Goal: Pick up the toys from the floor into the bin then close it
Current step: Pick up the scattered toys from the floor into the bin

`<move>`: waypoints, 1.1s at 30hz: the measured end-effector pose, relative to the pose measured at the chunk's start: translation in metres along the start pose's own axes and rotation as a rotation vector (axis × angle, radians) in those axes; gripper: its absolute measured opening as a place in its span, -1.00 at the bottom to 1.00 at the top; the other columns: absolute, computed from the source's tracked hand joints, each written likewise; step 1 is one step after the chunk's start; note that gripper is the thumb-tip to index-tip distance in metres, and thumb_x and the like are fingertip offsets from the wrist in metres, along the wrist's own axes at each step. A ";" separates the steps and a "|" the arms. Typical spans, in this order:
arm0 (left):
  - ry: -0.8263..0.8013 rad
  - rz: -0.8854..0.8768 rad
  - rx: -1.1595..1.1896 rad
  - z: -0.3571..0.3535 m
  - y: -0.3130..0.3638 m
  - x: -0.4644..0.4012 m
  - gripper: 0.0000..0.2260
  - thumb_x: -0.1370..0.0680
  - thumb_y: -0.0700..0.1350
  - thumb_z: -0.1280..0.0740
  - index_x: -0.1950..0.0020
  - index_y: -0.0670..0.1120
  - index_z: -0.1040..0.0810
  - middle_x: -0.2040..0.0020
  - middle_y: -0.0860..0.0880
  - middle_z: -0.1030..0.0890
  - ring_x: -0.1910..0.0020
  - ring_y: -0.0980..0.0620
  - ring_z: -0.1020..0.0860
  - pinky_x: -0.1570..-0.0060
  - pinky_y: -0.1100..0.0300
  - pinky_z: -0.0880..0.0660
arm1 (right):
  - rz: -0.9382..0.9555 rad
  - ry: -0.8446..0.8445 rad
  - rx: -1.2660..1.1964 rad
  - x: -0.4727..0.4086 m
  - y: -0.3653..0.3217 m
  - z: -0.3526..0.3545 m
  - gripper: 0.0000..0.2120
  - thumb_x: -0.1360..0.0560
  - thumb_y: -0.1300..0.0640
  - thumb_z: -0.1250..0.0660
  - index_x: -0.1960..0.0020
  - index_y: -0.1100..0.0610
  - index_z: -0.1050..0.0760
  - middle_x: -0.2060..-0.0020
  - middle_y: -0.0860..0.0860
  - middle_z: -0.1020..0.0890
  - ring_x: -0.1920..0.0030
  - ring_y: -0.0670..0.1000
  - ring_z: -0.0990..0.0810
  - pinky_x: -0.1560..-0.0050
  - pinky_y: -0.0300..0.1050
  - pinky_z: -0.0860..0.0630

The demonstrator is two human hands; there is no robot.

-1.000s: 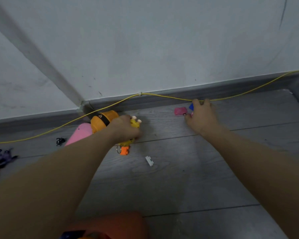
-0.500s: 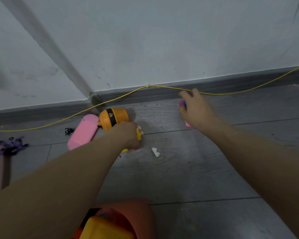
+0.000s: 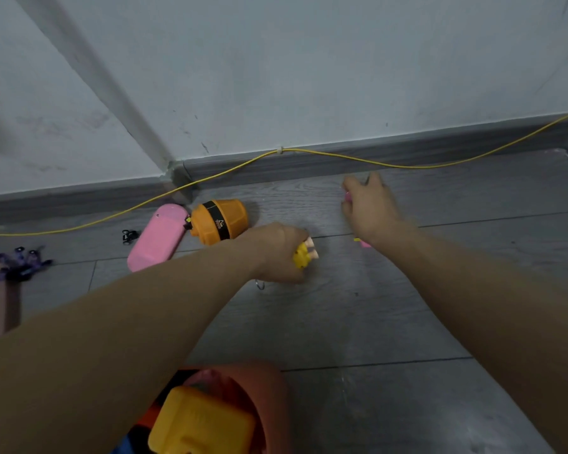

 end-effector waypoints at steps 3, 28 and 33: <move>0.019 -0.017 -0.051 -0.005 0.005 -0.003 -0.51 -0.40 0.17 -0.45 -0.25 0.06 -0.43 -0.06 0.00 -0.55 -0.04 -0.03 -0.52 0.00 0.00 -0.56 | -0.014 0.005 -0.029 0.011 0.004 0.002 -0.76 -0.54 0.12 -0.26 -0.17 0.18 -0.47 -0.15 0.29 -0.37 -0.02 0.32 -0.50 0.00 0.04 -0.49; 0.298 -0.017 -0.153 0.063 0.002 0.069 -0.62 -0.34 -0.08 -0.49 -0.10 -0.01 -0.46 -0.02 -0.08 -0.60 -0.05 -0.14 -0.58 0.07 0.08 -0.53 | -0.408 -0.273 -1.143 0.093 -0.066 0.117 -0.84 -0.54 0.11 -0.26 0.18 0.17 -0.44 0.30 0.17 -0.44 0.49 0.02 -0.42 0.39 -0.19 -0.32; 0.324 0.052 0.099 0.106 -0.012 0.166 -0.62 -0.27 -0.06 -0.58 0.03 -0.03 -0.49 0.12 0.03 -0.55 0.14 -0.02 -0.52 0.21 0.16 -0.44 | -0.189 -0.428 -1.153 0.129 -0.150 0.177 -0.84 -0.53 0.08 -0.27 0.14 0.17 -0.45 0.28 0.15 -0.43 0.47 -0.01 -0.39 0.42 -0.18 -0.35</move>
Point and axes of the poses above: each hand's wrist, its own x-axis away from the middle knuckle, its own z-axis out of the back of the hand, y = z × x, the point moved 1 cm from there along -x, towards the middle knuckle
